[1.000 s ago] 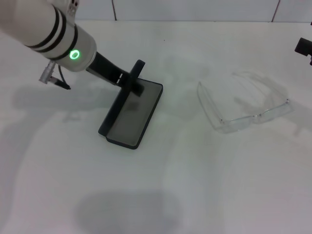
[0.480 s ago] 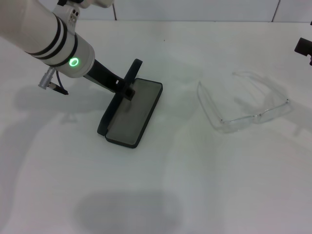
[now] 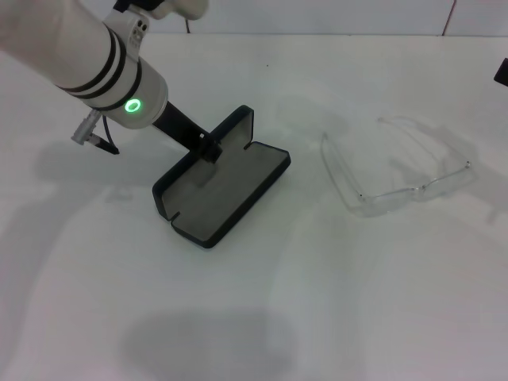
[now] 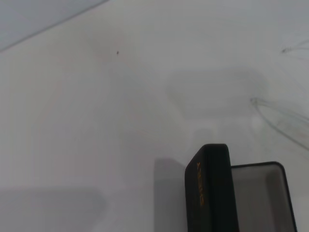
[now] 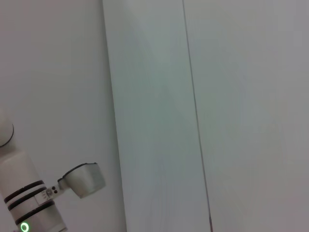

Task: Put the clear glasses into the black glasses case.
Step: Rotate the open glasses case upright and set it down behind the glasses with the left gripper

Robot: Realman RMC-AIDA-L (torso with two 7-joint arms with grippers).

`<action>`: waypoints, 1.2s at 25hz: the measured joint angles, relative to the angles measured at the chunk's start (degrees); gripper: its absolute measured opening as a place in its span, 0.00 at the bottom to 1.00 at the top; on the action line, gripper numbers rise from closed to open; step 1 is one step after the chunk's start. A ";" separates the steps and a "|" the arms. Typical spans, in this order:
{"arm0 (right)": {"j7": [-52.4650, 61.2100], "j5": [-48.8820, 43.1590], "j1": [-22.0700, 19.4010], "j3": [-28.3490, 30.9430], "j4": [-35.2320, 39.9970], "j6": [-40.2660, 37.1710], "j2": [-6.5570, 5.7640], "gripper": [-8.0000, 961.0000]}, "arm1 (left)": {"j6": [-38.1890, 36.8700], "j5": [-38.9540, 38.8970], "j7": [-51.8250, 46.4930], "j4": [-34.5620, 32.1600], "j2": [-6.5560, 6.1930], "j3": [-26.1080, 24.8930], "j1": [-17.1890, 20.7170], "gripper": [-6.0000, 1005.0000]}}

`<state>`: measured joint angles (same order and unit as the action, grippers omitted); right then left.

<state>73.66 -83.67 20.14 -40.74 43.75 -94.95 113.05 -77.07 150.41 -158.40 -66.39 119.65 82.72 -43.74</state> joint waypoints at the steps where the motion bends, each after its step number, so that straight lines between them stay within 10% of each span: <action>1: -0.01 0.00 -0.03 0.09 -0.07 -0.03 0.00 0.91 | -0.02 0.00 0.08 -0.40 -0.02 0.16 0.10 0.29; 23: -6.25 6.03 -1.72 17.01 -9.76 -8.37 0.11 0.91 | 1.68 -10.26 43.74 -23.39 0.25 9.85 16.78 0.21; 30: -6.28 7.32 -1.87 17.05 -10.40 -8.50 0.07 0.91 | 4.10 -10.47 48.27 -22.05 0.25 13.82 15.99 0.21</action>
<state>67.38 -76.35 18.27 -23.69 33.35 -103.45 113.12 -72.97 139.94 -110.13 -88.44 119.90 96.54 -27.74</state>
